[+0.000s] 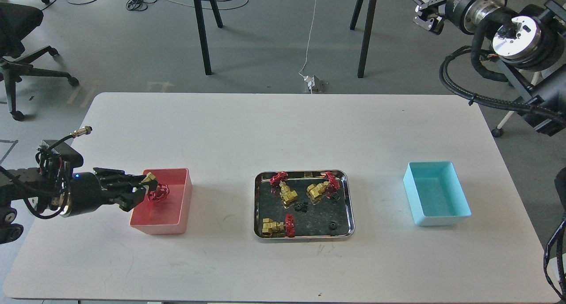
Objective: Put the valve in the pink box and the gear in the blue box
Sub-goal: 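Lower the valve into the pink box and open the left gripper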
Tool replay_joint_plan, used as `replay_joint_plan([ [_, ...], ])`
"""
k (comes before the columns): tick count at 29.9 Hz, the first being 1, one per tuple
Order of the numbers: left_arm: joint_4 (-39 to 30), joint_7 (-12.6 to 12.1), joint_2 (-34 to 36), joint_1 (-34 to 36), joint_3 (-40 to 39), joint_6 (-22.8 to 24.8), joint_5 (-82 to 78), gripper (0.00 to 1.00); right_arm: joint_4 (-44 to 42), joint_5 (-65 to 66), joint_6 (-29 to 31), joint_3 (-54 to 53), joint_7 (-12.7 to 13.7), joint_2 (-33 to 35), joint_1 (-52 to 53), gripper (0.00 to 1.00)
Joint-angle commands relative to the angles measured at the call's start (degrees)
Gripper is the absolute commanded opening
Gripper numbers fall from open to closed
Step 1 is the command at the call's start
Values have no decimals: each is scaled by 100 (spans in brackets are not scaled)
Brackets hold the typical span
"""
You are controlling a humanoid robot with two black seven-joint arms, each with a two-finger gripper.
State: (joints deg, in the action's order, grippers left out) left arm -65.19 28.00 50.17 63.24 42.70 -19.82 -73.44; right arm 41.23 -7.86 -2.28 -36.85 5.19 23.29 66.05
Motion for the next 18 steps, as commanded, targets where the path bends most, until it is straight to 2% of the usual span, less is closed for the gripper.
replay_joint_plan([
  [1,85,0,-104,-84,-86,5,-3,21,8,-5,8,-6,0,27,-57,100],
  [7,436,0,-438,-286,-95,5,-3,22,17,-5,8,-6,0,44,-119,100],
  [18,551,0,-447,-392,-95,-4,5,31,25,-5,17,-24,-9,62,-251,100],
])
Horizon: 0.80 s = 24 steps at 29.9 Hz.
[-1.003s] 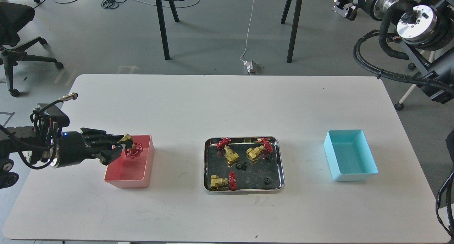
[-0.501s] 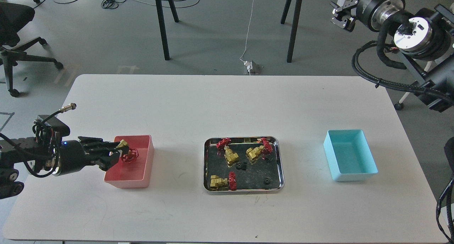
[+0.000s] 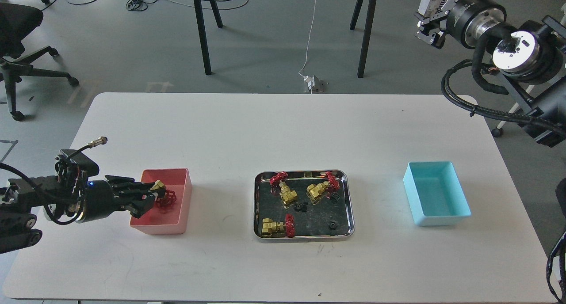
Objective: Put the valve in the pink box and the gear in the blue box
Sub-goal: 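Lower the valve into the pink box and open the left gripper, then raise the left arm up away from the pink box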
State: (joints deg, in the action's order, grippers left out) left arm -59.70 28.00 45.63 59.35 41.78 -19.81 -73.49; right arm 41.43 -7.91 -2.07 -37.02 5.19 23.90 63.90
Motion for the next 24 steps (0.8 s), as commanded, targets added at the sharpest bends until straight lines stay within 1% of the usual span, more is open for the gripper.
replay_joint_plan([
  [1,2,0,8,6,-12,3,10,32,5,0,-4,-7,-9,1,-35,100],
  [7,-15,0,-1,-2,-12,-23,10,46,14,-9,5,-16,-9,9,-106,100],
  [12,-103,0,34,76,-47,-23,45,59,40,0,14,10,-9,18,-114,100],
  [14,-138,0,95,94,-388,-6,89,68,93,35,49,36,-9,27,-123,100],
  [17,-488,0,393,50,-1493,117,115,72,330,367,267,377,-9,53,-106,100],
  [18,-707,0,577,50,-1845,274,115,72,435,743,495,632,-9,123,-53,100],
  [20,-1103,0,833,59,-2557,835,211,72,663,1692,1083,1124,-9,351,43,100],
  [22,-1420,0,852,-2,-3400,1424,745,74,918,2807,1698,1503,-9,553,193,100],
  [24,-1562,0,738,-99,-4078,1908,1666,76,1103,3766,2287,1784,0,659,272,100],
])
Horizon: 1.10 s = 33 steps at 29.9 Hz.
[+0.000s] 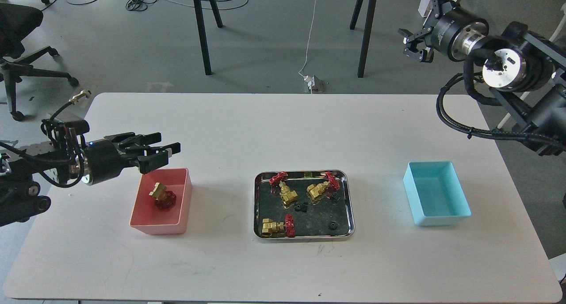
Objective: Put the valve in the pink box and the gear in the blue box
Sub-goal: 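Raise the left arm up away from the pink box, then reach the right gripper down into the metal tray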
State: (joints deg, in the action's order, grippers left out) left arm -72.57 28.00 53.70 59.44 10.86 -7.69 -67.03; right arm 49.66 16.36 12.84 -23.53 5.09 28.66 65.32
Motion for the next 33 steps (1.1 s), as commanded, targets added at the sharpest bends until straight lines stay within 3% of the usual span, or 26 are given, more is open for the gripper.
replay_joint_plan([
  [1,-284,0,-201,-169,-1294,925,1582,78,385,1804,973,584,9,175,156,100],
  [7,-214,0,-1211,-476,-2701,1875,3774,82,1430,3907,1516,2155,1,315,655,100],
  [13,41,0,-2161,-951,-3712,2263,4171,83,2328,4831,1516,3643,-43,237,1474,100],
  [22,296,0,-2786,-1276,-3854,2263,4163,84,2566,5623,1516,4628,-70,-809,1694,98],
  [28,287,0,-2830,-1391,-3854,2263,4171,84,2557,5816,1516,5059,-61,-1336,1694,77],
  [33,278,0,-2927,-1426,-3854,2228,4171,84,2505,5826,1516,5340,-17,-1574,1581,73],
])
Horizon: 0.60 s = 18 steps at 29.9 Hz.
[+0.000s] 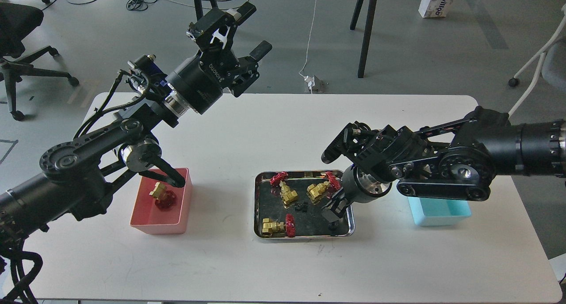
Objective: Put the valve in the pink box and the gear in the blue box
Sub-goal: 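Reach the right gripper down into the metal tray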
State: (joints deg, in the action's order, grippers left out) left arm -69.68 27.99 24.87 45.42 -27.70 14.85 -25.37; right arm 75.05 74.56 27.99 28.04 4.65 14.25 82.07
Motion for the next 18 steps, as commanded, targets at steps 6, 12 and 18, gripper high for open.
replay_joint_plan([
  [6,-54,1,-105,-235,-86,-26,6,84,-385,6,1,272,45,-493,-323,66],
  [12,-54,1,-140,-288,-122,-26,-3,85,-561,6,1,272,62,-616,-367,60],
  [18,-54,1,-193,-340,-122,-26,-3,86,-658,6,1,272,71,-740,-420,58],
])
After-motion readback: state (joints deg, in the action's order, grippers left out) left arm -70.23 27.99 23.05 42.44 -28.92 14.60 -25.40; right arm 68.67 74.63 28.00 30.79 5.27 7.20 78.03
